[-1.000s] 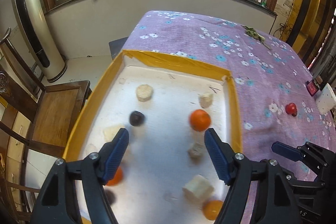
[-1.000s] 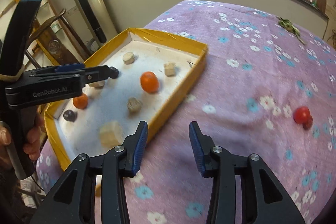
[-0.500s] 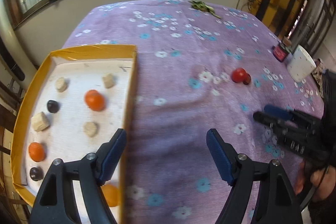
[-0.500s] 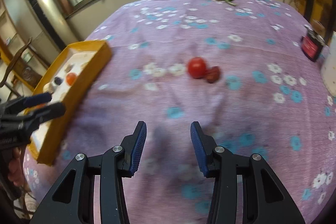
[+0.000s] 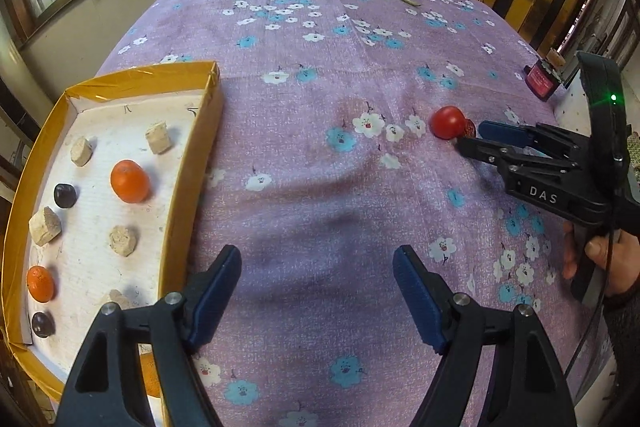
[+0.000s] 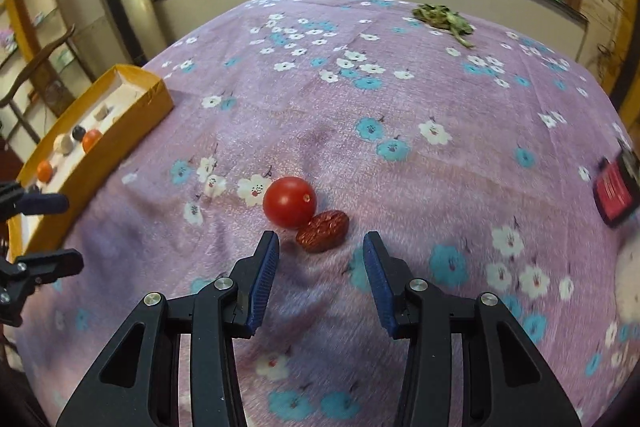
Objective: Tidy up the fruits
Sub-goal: 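Grasp the red date with the right tool while the left tool grasps the red tomato, then carry the tomato and date over the tray and release both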
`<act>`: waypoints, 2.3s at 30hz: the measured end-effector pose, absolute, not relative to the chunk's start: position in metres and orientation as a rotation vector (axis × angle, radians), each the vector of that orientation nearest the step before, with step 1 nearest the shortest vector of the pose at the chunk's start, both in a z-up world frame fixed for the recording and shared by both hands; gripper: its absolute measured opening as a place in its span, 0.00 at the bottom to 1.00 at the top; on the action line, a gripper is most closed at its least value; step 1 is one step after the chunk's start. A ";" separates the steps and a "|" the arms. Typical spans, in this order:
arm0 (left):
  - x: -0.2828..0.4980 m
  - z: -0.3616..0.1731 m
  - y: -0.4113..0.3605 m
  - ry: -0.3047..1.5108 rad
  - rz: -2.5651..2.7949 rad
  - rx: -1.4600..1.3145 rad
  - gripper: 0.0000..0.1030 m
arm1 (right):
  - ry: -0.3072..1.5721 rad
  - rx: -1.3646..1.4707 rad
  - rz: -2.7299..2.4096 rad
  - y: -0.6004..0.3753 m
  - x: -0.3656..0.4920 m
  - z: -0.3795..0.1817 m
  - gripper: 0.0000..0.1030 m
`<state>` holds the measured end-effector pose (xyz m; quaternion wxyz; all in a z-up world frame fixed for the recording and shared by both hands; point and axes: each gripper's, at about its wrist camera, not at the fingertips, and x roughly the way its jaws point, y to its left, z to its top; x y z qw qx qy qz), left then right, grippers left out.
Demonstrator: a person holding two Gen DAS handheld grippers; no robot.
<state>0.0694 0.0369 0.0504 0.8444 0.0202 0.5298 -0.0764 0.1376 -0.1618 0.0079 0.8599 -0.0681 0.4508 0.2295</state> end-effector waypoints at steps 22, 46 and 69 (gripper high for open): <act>0.152 0.035 -0.086 1.095 -0.311 0.116 0.73 | 0.931 -0.040 0.422 -0.220 0.096 0.015 0.26; 0.076 0.053 -0.027 1.050 -0.339 -0.041 0.33 | 0.948 0.020 0.368 -0.201 0.053 0.022 0.26; 0.008 0.083 0.146 0.966 -0.165 -0.185 0.33 | 0.878 -0.057 0.526 -0.053 0.026 0.063 0.26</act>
